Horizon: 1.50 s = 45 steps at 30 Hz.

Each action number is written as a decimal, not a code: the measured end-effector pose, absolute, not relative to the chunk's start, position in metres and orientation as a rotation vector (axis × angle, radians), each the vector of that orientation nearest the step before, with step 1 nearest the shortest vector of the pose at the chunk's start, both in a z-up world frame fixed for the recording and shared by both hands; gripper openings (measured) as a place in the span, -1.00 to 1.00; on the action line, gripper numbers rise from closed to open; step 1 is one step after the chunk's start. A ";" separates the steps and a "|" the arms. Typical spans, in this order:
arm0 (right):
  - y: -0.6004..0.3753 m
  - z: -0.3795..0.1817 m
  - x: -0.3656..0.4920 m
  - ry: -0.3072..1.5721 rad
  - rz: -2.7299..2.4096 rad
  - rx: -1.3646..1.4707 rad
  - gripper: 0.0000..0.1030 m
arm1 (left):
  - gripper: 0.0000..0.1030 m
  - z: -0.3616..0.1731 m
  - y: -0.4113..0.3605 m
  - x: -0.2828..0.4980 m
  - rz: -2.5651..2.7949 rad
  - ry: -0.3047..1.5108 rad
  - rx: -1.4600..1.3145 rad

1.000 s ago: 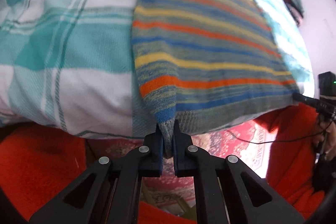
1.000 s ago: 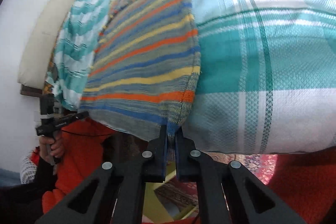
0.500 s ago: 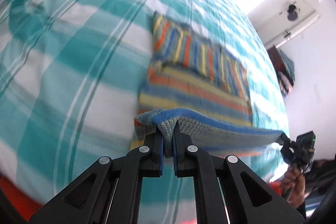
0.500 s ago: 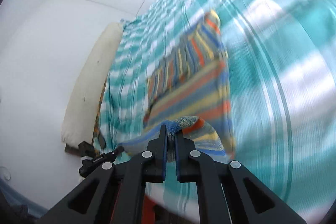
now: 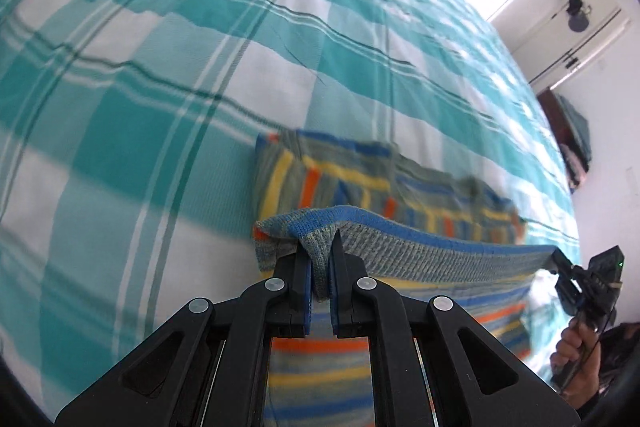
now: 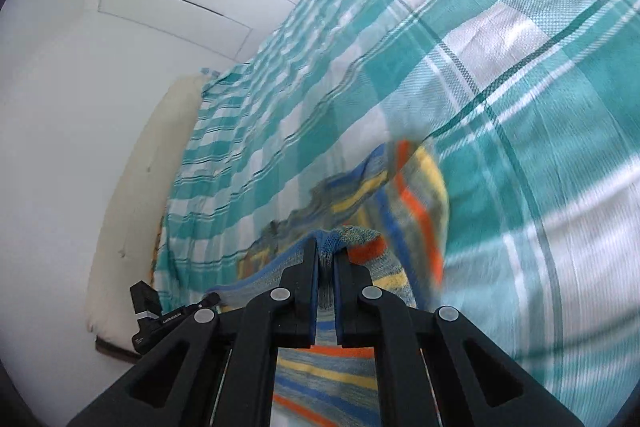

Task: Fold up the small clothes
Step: 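Grasp the hem with both grippers and fold it up onto the collar, then open both grippers and release the folded hem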

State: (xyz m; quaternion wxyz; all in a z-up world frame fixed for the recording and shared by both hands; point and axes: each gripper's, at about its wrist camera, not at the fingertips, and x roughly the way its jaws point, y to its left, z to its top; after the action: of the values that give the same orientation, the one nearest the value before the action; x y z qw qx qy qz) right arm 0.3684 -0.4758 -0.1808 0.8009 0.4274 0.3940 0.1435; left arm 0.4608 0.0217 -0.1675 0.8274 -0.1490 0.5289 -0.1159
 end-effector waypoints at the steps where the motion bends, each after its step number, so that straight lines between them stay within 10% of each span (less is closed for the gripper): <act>1: -0.478 -0.187 0.378 0.854 0.298 0.914 -0.88 | -0.91 -0.174 0.017 0.472 -0.239 1.131 -0.298; 7: -0.486 -0.211 0.418 0.825 0.211 0.899 -0.77 | -0.47 -0.197 0.020 0.512 -0.141 1.160 -0.344; 10: -0.498 -0.212 0.417 0.788 0.144 0.930 0.01 | 0.05 -0.186 0.040 0.511 -0.102 1.122 -0.429; 24: -0.392 -0.212 0.440 1.179 0.423 0.540 -0.03 | 0.53 -0.198 -0.023 0.428 -0.281 1.181 -0.042; 45: -0.399 -0.227 0.278 1.002 0.210 0.260 -0.66 | 0.68 -0.219 0.021 0.322 -0.167 1.116 -0.007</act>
State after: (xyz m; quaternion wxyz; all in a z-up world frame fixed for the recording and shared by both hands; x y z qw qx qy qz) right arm 0.2782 -0.3989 -0.2266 0.8638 0.1242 0.4780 0.1000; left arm 0.3216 0.0210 -0.2188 0.8450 -0.0035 0.5289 -0.0792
